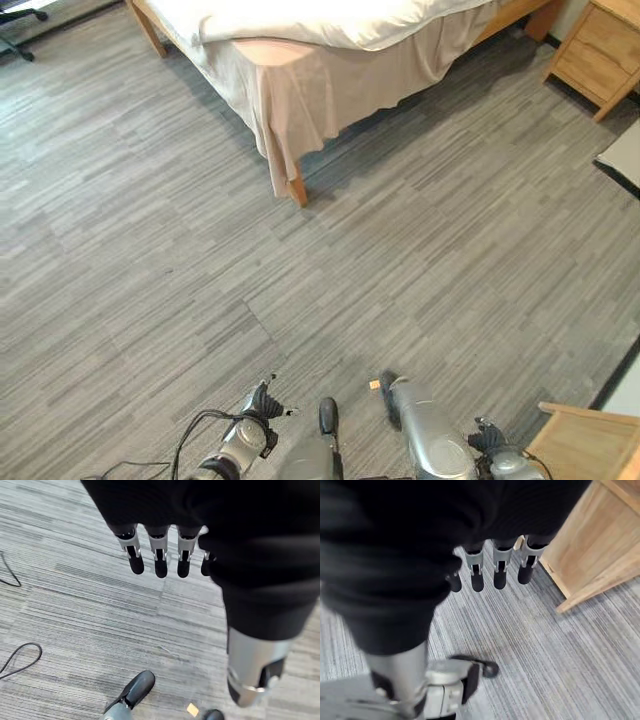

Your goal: Tidy up the quilt and then pick up the clothes from the bed and put them into the laundry hamper.

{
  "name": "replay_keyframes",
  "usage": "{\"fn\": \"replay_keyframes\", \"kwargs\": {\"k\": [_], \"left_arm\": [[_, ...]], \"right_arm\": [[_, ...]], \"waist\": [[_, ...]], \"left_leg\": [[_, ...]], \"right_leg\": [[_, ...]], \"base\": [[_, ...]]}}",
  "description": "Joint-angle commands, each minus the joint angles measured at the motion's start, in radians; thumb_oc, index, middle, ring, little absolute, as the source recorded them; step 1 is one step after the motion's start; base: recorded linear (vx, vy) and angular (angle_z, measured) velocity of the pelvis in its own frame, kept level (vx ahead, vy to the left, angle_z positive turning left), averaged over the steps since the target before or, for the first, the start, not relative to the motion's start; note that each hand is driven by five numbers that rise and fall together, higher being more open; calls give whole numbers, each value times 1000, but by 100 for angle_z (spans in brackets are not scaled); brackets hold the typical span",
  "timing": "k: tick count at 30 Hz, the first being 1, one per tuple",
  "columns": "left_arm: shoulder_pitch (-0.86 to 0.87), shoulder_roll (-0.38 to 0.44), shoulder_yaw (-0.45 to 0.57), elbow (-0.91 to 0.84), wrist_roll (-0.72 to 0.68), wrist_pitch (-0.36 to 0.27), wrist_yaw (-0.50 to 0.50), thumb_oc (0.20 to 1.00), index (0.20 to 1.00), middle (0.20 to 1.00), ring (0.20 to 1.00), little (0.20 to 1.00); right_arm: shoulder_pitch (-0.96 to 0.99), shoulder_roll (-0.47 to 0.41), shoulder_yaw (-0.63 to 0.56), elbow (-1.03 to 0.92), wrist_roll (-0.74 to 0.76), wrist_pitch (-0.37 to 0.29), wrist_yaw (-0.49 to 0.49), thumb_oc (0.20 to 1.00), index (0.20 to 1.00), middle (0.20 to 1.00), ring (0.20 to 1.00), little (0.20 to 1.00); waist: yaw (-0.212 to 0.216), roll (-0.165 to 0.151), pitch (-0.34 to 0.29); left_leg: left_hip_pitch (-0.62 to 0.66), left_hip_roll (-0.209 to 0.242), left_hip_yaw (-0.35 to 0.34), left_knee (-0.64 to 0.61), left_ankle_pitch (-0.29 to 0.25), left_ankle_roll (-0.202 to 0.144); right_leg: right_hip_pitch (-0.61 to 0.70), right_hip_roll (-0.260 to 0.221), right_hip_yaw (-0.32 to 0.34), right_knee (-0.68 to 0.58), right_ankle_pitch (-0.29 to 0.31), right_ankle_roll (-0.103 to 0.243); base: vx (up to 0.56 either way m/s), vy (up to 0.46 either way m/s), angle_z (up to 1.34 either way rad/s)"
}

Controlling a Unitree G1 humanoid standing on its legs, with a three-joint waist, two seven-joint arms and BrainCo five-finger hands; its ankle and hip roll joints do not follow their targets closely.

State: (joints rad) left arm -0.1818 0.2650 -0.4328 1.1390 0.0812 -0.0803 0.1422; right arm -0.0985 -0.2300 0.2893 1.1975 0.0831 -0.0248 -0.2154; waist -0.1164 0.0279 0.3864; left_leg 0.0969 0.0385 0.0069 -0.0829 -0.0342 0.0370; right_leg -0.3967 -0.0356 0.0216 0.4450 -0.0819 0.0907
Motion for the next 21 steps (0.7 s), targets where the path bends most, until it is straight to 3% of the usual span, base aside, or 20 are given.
{"fn": "replay_keyframes", "kwargs": {"k": [1,2,4,5,8,11,14,16,17,18,19,20,21], "left_arm": [[-24,-52,-9,25,-25,-21,18,1000,1000,1000,1000,1000],[-25,-62,3,91,-21,-17,19,1000,1000,1000,1000,1000],[-24,-67,3,130,-1,-12,15,1000,1000,1000,1000,1000],[-23,-79,12,128,-3,-9,21,1000,1000,1000,1000,1000],[-52,-123,-12,135,20,6,114,1000,1000,1000,1000,1000],[-74,-122,-17,127,22,3,146,1000,1000,1000,1000,1000],[-65,-118,-12,133,33,-6,140,1000,1000,1000,1000,1000],[-45,-111,-18,134,61,-7,129,1000,1000,1000,1000,1000],[-35,-109,-17,143,75,-2,115,1000,1000,1000,1000,1000],[-19,-104,-19,152,97,4,108,1000,1000,1000,1000,1000],[-19,-104,-19,152,97,5,108,1000,1000,1000,1000,1000],[4,-95,2,171,113,21,107,1000,1000,1000,1000,1000],[4,-95,2,171,113,21,107,1000,1000,1000,1000,1000]], "right_arm": [[-8,9,34,15,4,-17,-2,1000,1000,1000,1000,1000],[8,6,21,25,5,-12,-1,1000,1000,1000,1000,1000],[12,-3,18,58,3,-8,-2,1000,1000,1000,1000,1000],[4,-22,41,91,-37,3,0,1000,1000,1000,1000,1000],[16,3,77,97,-49,-11,-10,1000,1000,1000,1000,1000],[-16,-1,124,88,-65,-8,-3,1000,1000,1000,1000,1000],[-17,-11,143,100,-110,-3,2,1000,1000,1000,1000,1000],[-22,-20,144,95,-117,-6,-3,1000,1000,1000,1000,1000],[-26,-26,144,96,-129,-5,-9,1000,1000,1000,1000,1000],[-25,-25,138,97,-137,-4,-15,1000,1000,1000,1000,1000],[-24,-25,138,97,-137,-4,-15,1000,1000,1000,1000,1000],[-22,-11,136,96,-144,-3,-22,1000,1000,1000,1000,1000],[-22,-11,136,96,-144,-3,-22,1000,1000,1000,1000,1000]], "waist": [[-13,28,-47],[-50,32,-56],[-44,32,-79],[-41,50,-93],[-15,-20,-85],[37,-99,-79],[73,-120,-92],[92,-108,-102],[99,-96,-113],[99,-84,-121],[101,-86,-120],[104,-85,-147],[106,-84,-150]], "left_leg": [[134,-15,21,-4,-162,-32],[180,-16,21,-4,-196,-49],[211,-3,29,13,-195,-55],[167,34,46,187,-85,-92],[-5,45,2,566,108,-114],[-106,67,58,678,80,-99],[-192,67,135,534,30,-97],[-212,10,170,332,9,-77],[-217,-6,202,227,42,-78],[-222,5,296,154,75,-81],[-217,4,299,149,77,-81],[-156,-10,315,80,65,-52],[-159,-8,317,79,67,-52]], "right_leg": [[76,18,-11,-124,18,68],[70,24,19,-340,74,64],[109,37,45,-376,99,33],[181,61,56,-399,98,-1],[310,46,41,-471,88,-61],[405,10,47,-504,60,-79],[490,-14,29,-519,19,-67],[542,-5,21,-519,-7,-54],[570,5,15,-522,-27,-48],[607,25,4,-514,-59,-52],[608,24,6,-513,-60,-51],[616,35,-2,-453,-81,-45],[611,37,0,-453,-79,-46]], "base": [[483,-147,-12],[629,-228,-4],[716,-331,14],[580,-413,4],[384,-459,0],[425,-328,-12],[498,-109,-21],[492,36,-1],[568,37,-10],[415,20,-15],[569,54,-6],[305,45,-8],[543,58,-12]]}}
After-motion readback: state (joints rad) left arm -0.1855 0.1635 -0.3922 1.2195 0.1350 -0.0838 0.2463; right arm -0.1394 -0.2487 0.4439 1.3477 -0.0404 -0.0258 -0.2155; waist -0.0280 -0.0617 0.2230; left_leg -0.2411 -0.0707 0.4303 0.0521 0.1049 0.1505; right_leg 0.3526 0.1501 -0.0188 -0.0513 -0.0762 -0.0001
